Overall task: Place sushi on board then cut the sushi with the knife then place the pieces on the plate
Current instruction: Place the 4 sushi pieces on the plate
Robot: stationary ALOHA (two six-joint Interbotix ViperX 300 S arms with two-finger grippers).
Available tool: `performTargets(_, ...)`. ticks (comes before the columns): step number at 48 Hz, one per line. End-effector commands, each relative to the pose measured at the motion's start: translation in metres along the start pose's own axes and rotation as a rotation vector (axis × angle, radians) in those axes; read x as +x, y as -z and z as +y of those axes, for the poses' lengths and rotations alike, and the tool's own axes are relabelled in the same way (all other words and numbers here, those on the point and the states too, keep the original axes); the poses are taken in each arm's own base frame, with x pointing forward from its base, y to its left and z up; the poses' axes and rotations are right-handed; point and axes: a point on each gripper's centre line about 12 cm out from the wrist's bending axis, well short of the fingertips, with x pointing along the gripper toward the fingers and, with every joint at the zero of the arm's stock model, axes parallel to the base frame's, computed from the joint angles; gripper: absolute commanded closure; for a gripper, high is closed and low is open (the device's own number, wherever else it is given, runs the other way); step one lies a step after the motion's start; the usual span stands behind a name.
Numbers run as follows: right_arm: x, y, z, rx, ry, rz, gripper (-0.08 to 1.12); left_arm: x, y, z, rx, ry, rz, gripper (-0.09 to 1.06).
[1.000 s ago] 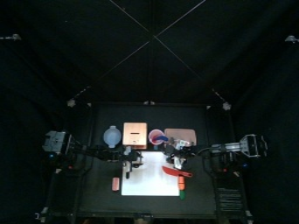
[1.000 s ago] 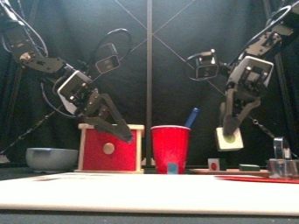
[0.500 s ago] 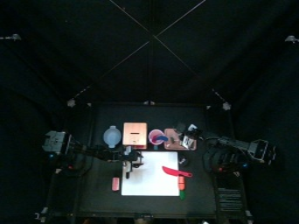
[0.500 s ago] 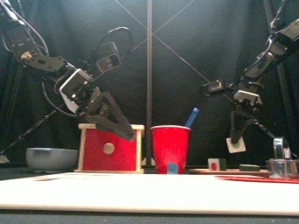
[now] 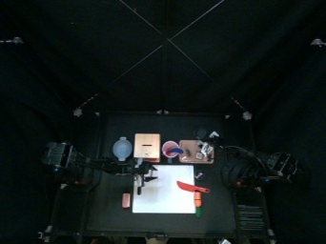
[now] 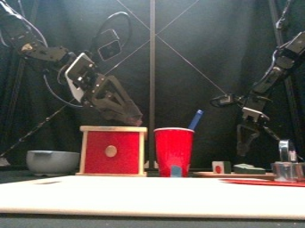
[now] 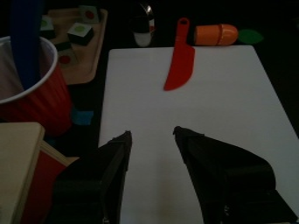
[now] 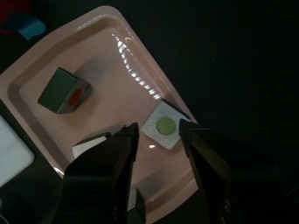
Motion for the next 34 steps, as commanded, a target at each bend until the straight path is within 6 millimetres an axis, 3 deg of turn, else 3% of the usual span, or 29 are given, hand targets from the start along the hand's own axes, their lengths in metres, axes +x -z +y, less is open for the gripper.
performTargets(1, -0.005, -0.007, 0.003, 0.003, -0.008, -0.036, 0.24, -0.003, -0.017, 0.001, -0.012, -0.004, -0.051, 0.15)
performTargets(16, -0.034, -0.026, 0.029, -0.034, -0.077, -0.189, 0.24, -0.003, -0.010, 0.001, -0.031, -0.010, -0.031, 0.15)
performTargets(26, -0.056, -0.050, 0.037, -0.055, -0.096, -0.343, 0.24, -0.002, -0.005, 0.002, -0.027, -0.014, -0.018, 0.15)
performTargets(34, -0.057, -0.055, 0.041, -0.077, -0.101, -0.370, 0.24, -0.002, -0.007, 0.000, -0.028, -0.009, -0.022, 0.15)
